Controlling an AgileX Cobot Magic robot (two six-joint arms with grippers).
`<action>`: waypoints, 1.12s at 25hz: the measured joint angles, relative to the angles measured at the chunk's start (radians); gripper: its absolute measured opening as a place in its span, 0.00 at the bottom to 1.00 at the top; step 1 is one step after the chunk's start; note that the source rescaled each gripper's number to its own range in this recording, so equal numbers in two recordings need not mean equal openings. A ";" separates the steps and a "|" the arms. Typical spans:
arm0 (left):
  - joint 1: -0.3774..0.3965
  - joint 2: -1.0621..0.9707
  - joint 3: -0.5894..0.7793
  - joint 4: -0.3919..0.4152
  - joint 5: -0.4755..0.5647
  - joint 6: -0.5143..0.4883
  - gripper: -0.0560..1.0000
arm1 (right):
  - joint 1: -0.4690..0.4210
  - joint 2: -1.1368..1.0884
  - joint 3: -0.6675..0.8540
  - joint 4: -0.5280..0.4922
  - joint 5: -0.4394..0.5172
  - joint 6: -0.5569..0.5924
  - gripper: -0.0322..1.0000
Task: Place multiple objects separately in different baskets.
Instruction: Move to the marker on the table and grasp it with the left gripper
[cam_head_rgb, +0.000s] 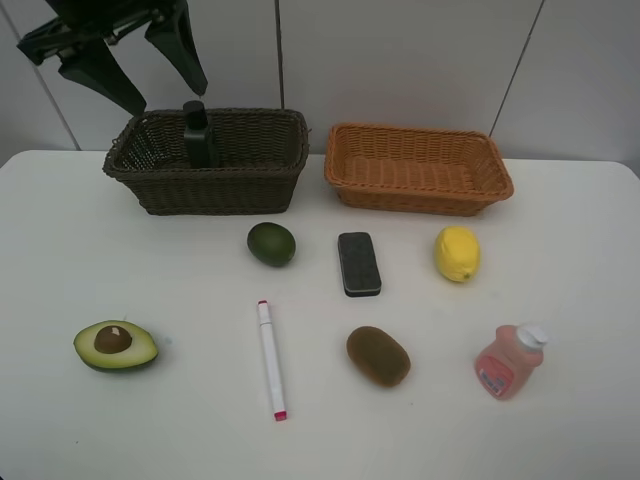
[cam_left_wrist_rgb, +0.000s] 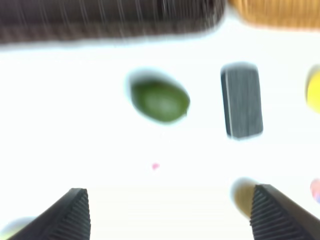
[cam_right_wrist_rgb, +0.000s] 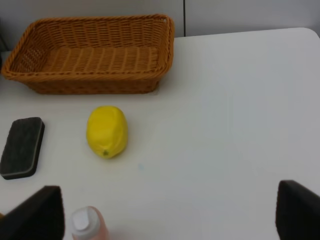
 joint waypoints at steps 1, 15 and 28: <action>-0.036 -0.022 0.061 0.020 0.000 -0.043 0.83 | 0.000 0.000 0.000 0.000 0.000 0.000 1.00; -0.396 0.179 0.249 0.083 -0.018 -0.221 0.83 | 0.000 0.000 0.000 0.000 0.000 0.000 1.00; -0.409 0.414 0.249 0.086 -0.163 -0.206 0.83 | 0.000 0.000 0.000 0.000 0.000 0.000 1.00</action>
